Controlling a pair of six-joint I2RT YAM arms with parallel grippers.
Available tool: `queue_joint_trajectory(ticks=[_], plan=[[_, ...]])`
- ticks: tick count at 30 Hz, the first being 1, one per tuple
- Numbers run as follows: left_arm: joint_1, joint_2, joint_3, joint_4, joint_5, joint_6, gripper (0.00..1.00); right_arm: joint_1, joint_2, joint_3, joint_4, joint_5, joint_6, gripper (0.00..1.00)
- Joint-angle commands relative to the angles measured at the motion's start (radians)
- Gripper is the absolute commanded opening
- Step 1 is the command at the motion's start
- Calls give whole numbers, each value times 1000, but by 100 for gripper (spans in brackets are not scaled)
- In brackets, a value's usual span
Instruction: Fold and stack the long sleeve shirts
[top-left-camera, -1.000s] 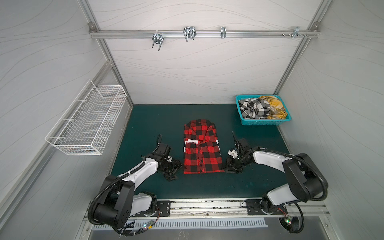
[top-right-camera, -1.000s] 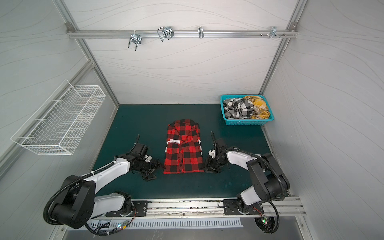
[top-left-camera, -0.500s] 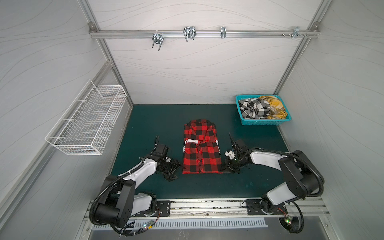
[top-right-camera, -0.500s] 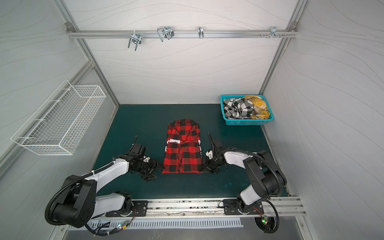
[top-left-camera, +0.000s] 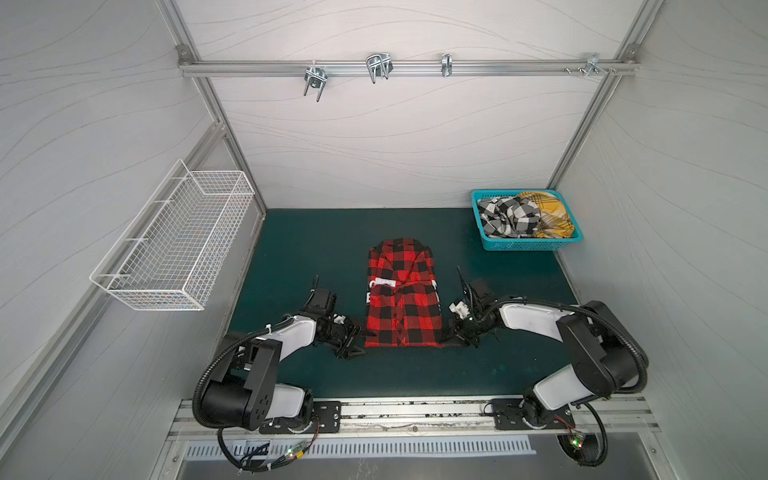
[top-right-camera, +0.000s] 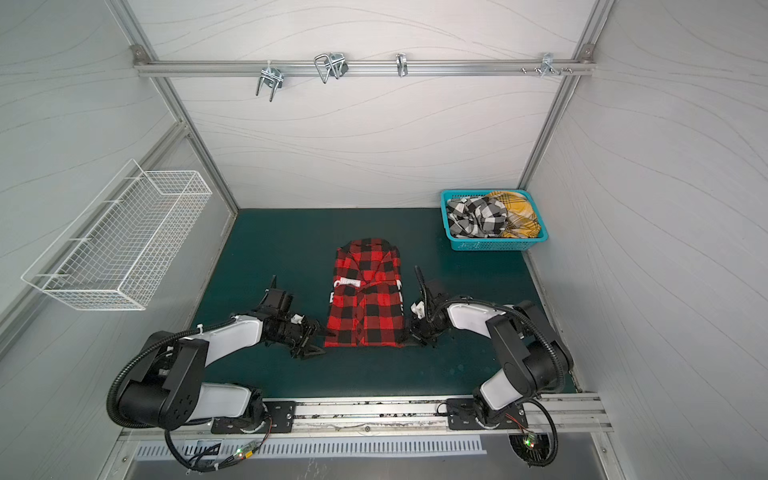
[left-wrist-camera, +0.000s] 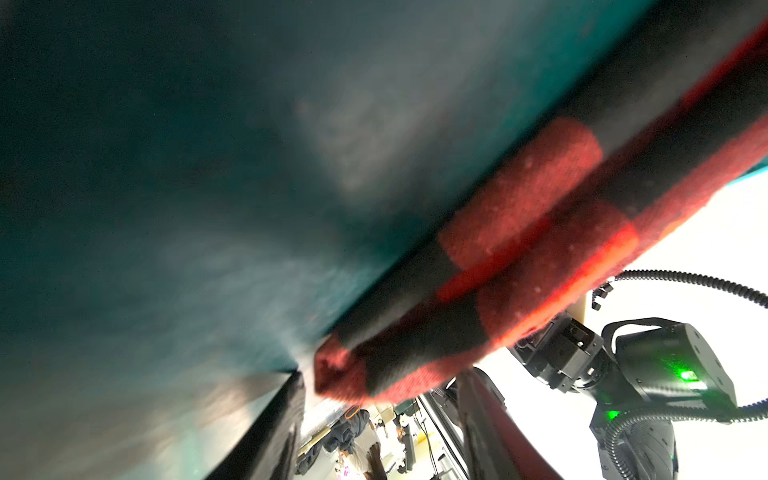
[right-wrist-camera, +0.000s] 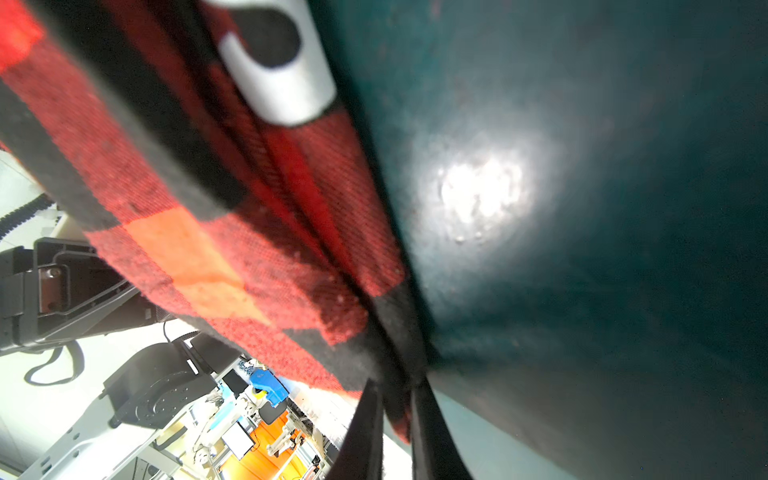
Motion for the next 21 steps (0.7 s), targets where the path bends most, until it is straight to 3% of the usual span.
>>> queue_joint_trajectory(ticks=[1,9,21], plan=[[-16,68,-57,71,-175,11,57,9,-4,-6,-3,7,17,15],[-7,-11,-45,-38,-247,32,59,10,-15,6,-12,3,20,14],[8,53,-24,-5,-229,30,55,11,-29,11,-27,0,21,14]])
